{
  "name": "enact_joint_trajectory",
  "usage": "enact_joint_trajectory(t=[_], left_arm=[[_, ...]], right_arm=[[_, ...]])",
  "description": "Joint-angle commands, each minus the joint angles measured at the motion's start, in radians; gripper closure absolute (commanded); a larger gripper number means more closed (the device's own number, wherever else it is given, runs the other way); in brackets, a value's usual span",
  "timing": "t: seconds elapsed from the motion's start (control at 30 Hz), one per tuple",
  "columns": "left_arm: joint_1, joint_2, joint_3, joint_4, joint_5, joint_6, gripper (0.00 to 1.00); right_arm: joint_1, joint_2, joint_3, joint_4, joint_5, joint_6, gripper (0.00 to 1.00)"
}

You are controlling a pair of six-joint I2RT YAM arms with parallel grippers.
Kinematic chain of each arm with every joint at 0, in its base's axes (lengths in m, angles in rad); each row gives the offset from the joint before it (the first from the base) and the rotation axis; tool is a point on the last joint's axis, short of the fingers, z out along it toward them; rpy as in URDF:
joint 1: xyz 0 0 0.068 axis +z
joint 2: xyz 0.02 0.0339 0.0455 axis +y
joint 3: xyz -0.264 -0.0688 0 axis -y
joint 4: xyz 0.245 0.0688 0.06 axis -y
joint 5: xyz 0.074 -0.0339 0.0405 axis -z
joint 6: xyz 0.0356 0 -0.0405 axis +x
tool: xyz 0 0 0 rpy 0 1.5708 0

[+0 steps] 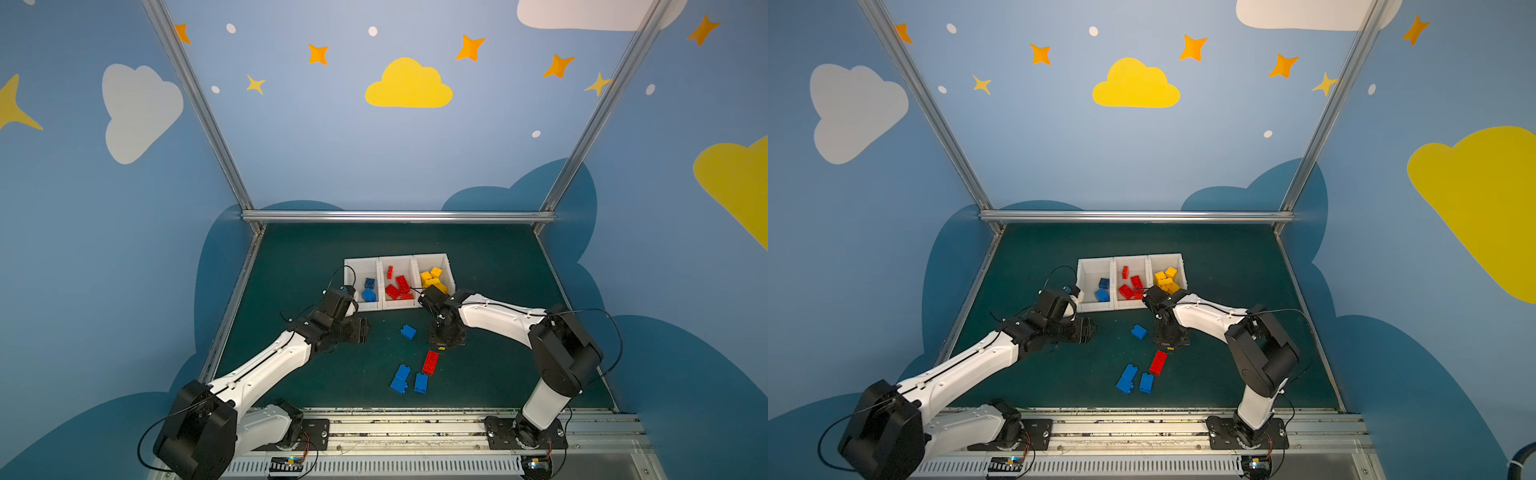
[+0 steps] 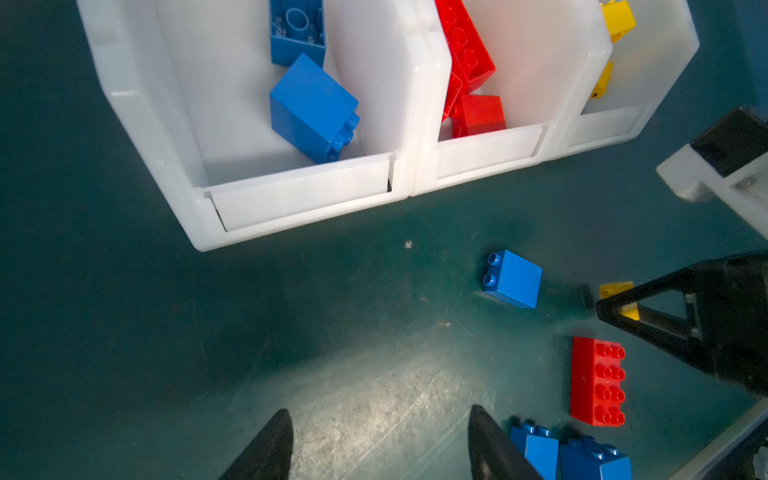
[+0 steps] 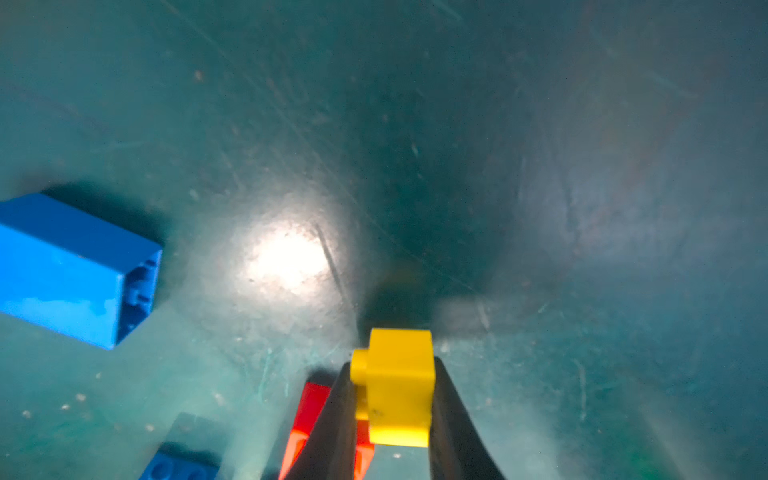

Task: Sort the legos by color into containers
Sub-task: 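Carry the small yellow brick into the compartment nearest the right arm and release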

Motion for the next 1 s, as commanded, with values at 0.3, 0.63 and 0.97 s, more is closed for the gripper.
enact_joint_trajectory(t=[0.3,0.63,0.97], left_arm=[[0.003,-0.179,-0.088,-0.044,-0.015,-0.07,0.33],[-0.018,-0.261,-0.133,-0.069,-0.007,-0.103,0.33],[-0.102,-0.257,-0.155,-0.063,-0.016,-0.12,0.32]], right_arm=[[-0.12,0.057,0.405,-0.151,0.044,-0.258,0.81],[-0.267,0.363,0.854,-0.236,0.007,-0.387,0.8],[-0.303,0.467,1.02,-0.285,-0.022,-0.391,0.43]])
